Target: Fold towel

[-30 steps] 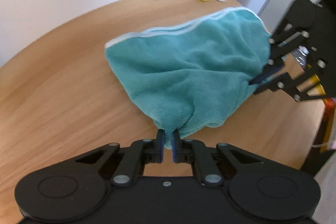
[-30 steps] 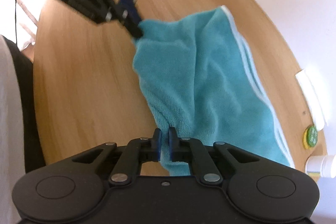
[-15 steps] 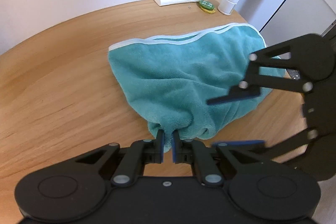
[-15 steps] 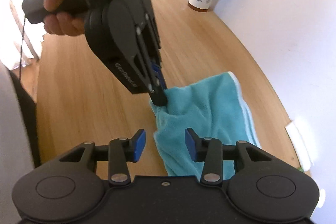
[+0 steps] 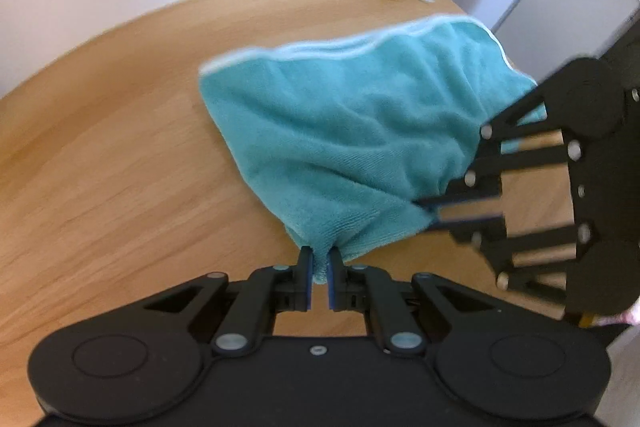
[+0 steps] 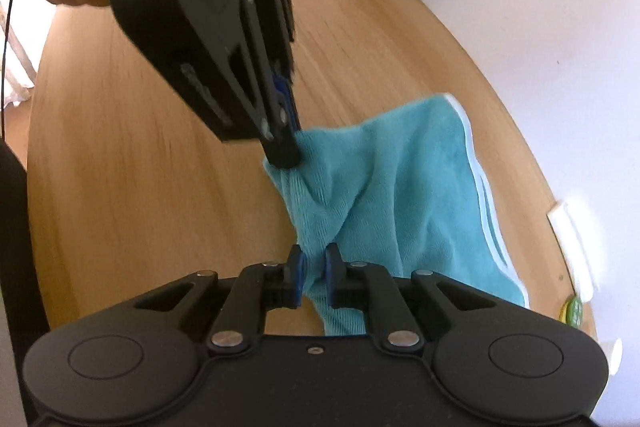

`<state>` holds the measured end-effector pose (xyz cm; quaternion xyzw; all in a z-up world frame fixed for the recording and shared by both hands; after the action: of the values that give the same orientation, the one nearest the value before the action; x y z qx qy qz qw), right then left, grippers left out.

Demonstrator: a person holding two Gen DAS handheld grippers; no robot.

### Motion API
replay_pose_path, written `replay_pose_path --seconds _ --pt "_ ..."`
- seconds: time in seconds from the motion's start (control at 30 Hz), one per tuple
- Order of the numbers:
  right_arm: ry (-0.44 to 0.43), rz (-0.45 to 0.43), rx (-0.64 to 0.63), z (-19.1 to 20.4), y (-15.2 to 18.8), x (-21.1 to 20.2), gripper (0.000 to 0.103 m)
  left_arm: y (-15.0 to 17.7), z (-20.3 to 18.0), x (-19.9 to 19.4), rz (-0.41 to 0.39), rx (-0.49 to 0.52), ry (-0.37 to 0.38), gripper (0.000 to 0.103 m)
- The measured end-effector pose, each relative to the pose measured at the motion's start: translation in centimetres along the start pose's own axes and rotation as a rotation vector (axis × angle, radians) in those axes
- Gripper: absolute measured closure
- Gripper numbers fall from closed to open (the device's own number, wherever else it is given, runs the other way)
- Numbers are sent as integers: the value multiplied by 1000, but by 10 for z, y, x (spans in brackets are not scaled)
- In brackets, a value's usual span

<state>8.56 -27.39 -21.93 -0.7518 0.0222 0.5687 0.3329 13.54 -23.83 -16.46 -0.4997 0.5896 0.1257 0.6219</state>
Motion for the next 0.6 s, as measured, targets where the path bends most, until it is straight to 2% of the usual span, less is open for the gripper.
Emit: replay_pose_path --seconds 0.2,0.3,0.33,0.37,0.4,0.43,0.47,0.6 --pt "7 20 55 -13 9 -3 96 2 -1 -4 17 -4 -14 97" --pt "43 -18 99 -30 15 -22 85 -1 -4 -5 18 -8 -17 95" --pt "61 -22 130 -38 19 -26 75 -2 -3 -7 18 -17 -18 94" --pt "80 -25 165 -47 24 -29 69 -2 -2 -10 17 -27 -17 90" --pt "93 -19 193 -53 29 -30 69 -3 0 -12 12 -31 -27 86" --pt "105 -13 221 -59 33 -31 69 -4 2 -15 5 -40 -35 73" --pt "116 -6 248 -65 38 -32 69 -4 5 -17 -2 -53 -41 66" --pt "176 25 435 -106 69 -25 67 -13 19 -18 -21 -137 -42 66"
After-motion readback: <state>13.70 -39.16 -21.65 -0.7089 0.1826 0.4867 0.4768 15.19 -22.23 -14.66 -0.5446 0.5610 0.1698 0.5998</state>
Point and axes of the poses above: each gripper's, at about its wrist camera, not at the fingertips, and x roughly the way its jaws point, z to its left, y to its underside, the point moved 2 cm from there along x, roughly the way its jaws point, and after that the axes turned 11 degrees about -z, right-handed, at the moved point
